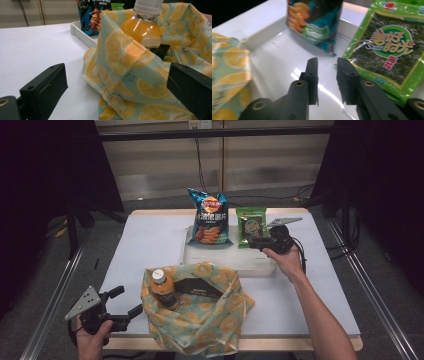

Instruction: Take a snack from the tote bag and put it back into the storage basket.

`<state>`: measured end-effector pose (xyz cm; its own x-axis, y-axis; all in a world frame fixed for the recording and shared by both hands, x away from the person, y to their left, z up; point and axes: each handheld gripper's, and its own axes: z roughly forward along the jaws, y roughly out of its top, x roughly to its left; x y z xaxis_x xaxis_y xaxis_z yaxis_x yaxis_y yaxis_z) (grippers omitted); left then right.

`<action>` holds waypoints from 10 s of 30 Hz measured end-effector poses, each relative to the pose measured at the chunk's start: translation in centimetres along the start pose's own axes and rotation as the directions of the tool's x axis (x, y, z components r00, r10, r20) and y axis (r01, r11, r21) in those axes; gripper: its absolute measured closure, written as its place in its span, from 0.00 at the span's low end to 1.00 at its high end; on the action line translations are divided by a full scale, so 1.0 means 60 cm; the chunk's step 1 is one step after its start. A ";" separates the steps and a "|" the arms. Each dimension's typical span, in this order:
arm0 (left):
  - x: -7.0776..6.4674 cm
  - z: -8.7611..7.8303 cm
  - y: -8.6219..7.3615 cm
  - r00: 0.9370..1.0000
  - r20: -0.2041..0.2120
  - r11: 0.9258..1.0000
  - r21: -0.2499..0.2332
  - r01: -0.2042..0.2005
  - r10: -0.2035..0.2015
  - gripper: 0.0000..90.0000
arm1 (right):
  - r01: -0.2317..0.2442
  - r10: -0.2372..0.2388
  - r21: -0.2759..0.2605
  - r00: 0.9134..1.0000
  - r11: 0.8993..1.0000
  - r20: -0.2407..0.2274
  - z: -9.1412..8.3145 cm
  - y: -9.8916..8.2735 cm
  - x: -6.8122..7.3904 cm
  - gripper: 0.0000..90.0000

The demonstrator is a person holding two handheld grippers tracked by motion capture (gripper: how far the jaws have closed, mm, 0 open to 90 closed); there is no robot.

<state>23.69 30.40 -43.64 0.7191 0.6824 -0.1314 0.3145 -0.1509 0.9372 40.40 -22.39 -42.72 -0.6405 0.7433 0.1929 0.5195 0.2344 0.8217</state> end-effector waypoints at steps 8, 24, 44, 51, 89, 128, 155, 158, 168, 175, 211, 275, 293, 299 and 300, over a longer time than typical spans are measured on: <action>-0.012 -0.008 0.012 1.000 -0.018 1.000 -0.009 -0.011 0.011 0.14 | 0.040 -0.046 -0.075 0.995 0.996 -0.086 -0.048 -0.011 0.080 0.62; -0.020 0.006 0.051 0.999 -0.007 0.999 -0.018 -0.034 0.034 0.52 | 0.078 -0.107 -0.148 0.975 0.986 -0.196 -0.106 0.001 0.178 0.54; 0.033 0.068 0.074 0.999 0.042 1.000 0.029 -0.009 0.008 0.78 | 0.124 -0.133 -0.057 0.969 0.991 -0.208 -0.059 -0.027 0.229 0.56; 0.042 0.089 0.070 0.998 0.050 0.996 0.084 -0.031 0.026 1.00 | 0.122 -0.122 -0.014 0.967 0.992 -0.225 -0.031 -0.051 0.215 0.96; 0.069 0.173 0.005 0.999 0.052 0.958 0.286 -0.016 0.001 1.00 | 0.159 -0.148 0.160 0.986 0.974 -0.078 0.059 -0.125 0.175 0.99; 0.032 0.021 0.043 0.997 0.032 0.997 0.004 0.071 -0.071 0.72 | 0.144 -0.193 -0.222 0.957 0.964 -0.217 -0.084 0.003 0.264 0.76; -0.147 0.134 0.051 0.924 0.370 0.976 0.147 -0.162 0.098 0.72 | 0.241 -0.229 0.059 0.961 0.969 -0.152 0.029 -0.074 0.265 0.97; -0.157 0.168 0.051 0.920 0.382 0.971 0.173 -0.166 0.089 0.65 | 0.222 -0.212 0.058 0.967 0.973 -0.139 0.023 -0.075 0.257 1.00; -0.191 0.213 0.031 0.901 0.417 0.939 0.245 -0.241 0.122 0.82 | 0.186 -0.182 0.041 0.980 0.982 -0.075 0.007 -0.083 0.222 1.00; -0.195 0.220 0.033 0.897 0.425 0.936 0.252 -0.247 0.123 0.88 | 0.170 -0.168 0.034 0.985 0.985 -0.047 0.007 -0.084 0.211 1.00; -0.206 0.235 0.011 0.875 0.475 0.919 0.295 -0.262 0.097 0.89 | 0.204 -0.195 0.140 0.978 0.969 -0.077 -0.023 -0.140 0.201 0.75; -0.201 0.230 -0.007 0.869 0.490 0.890 0.361 -0.278 0.073 0.84 | 0.274 -0.247 0.088 0.939 0.958 -0.239 0.020 -0.125 0.298 0.42; -0.198 0.226 -0.005 0.870 0.489 0.898 0.351 -0.267 0.067 0.83 | 0.261 -0.245 0.094 0.957 0.961 -0.157 0.036 -0.124 0.303 0.47; -0.196 0.223 -0.002 0.873 0.483 0.906 0.337 -0.258 0.069 0.81 | 0.243 -0.227 0.077 0.958 0.967 -0.173 0.019 -0.107 0.302 0.47; -0.195 0.222 -0.002 0.873 0.483 0.906 0.336 -0.258 0.069 0.81 | 0.241 -0.225 0.076 0.959 0.968 -0.174 0.016 -0.105 0.301 0.47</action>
<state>23.51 12.93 -46.52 0.9487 0.2397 -0.2061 0.3079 -0.5532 0.7741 26.08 -9.83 -44.93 -0.8294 0.5508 0.0935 0.3912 0.4532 0.8010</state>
